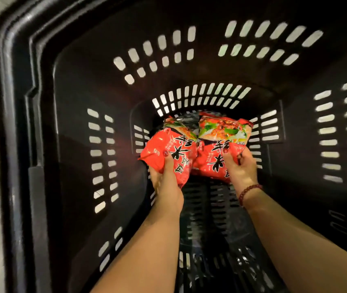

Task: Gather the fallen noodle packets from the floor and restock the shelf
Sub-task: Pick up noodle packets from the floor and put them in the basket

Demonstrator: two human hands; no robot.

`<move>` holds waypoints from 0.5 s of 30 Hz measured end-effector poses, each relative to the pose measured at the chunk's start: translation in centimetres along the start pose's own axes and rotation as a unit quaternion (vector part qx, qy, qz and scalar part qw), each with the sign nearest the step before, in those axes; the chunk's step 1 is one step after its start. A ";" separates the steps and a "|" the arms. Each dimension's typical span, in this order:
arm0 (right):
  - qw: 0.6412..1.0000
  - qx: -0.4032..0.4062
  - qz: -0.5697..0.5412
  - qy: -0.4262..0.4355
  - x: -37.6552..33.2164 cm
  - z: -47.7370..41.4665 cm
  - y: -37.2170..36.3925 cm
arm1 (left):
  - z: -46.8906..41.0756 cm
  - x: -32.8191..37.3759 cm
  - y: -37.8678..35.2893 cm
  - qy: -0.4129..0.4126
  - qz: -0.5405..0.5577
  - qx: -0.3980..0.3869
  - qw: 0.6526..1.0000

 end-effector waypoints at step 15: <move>0.835 -0.029 0.491 0.248 -3.9 1.9 -3.1 | 9.2 7.4 -5.3 -0.514 -0.551 0.051 0.656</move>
Point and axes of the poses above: each hand's wrist, its own z-axis away from the middle knuckle, its own y-axis out of the back of the hand, x = y × z, the point moved 9 cm from there along -z, towards the middle knuckle, and after that the axes turned 4 degrees about x, right-handed, at the moved point
